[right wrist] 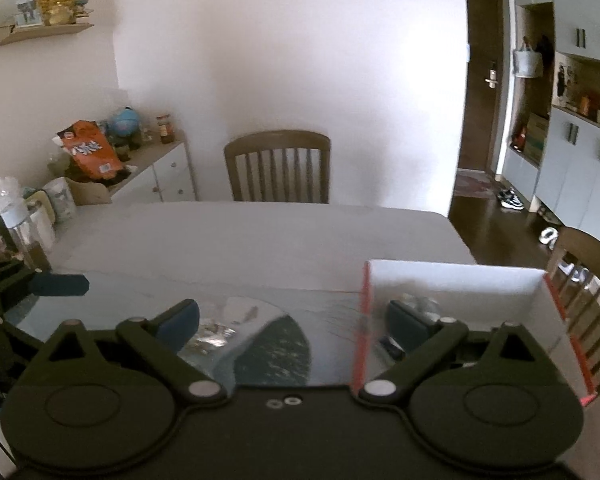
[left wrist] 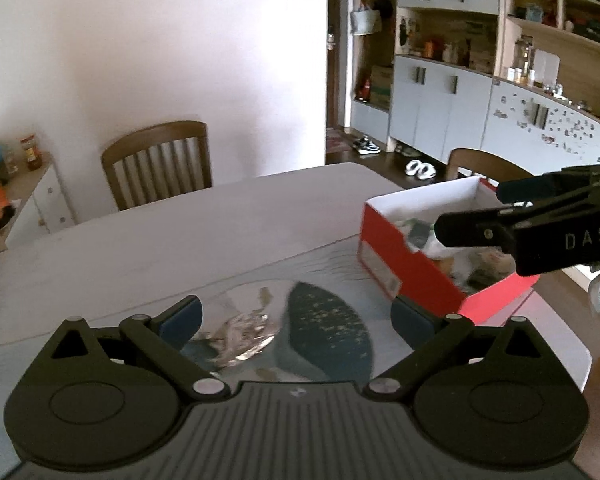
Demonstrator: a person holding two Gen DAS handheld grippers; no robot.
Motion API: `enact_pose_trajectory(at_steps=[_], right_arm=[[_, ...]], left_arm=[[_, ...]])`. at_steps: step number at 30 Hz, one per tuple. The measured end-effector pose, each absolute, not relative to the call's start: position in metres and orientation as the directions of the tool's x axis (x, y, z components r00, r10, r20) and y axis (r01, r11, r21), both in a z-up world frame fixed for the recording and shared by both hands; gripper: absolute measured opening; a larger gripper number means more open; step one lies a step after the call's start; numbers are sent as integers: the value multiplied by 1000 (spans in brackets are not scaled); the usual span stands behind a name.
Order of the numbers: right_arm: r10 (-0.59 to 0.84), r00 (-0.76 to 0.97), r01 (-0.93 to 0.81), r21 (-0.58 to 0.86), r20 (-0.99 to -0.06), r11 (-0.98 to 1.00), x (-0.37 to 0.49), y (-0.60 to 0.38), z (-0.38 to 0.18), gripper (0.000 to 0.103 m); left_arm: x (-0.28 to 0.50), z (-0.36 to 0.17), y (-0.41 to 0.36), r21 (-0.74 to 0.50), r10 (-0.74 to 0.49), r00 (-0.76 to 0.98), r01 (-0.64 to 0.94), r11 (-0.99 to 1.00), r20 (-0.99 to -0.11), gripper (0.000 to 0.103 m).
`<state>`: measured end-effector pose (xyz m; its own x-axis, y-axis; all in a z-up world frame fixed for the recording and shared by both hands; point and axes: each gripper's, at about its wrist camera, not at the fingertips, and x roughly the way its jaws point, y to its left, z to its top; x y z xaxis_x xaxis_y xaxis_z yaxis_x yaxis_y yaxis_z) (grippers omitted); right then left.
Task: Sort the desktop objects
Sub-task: 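Move both open tools from the box back over the remaining foil and cable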
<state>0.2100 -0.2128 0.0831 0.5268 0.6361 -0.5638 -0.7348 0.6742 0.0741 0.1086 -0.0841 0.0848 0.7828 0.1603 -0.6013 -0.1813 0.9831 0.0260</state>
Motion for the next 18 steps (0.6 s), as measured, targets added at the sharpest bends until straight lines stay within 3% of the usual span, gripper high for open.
enact_pose_trajectory(at_steps=[18], right_arm=[[686,466,-804,56,-559,591,198,-133,94,101]], left_arm=[[88,90,-30,29,204,762,-237,971,-615,101]])
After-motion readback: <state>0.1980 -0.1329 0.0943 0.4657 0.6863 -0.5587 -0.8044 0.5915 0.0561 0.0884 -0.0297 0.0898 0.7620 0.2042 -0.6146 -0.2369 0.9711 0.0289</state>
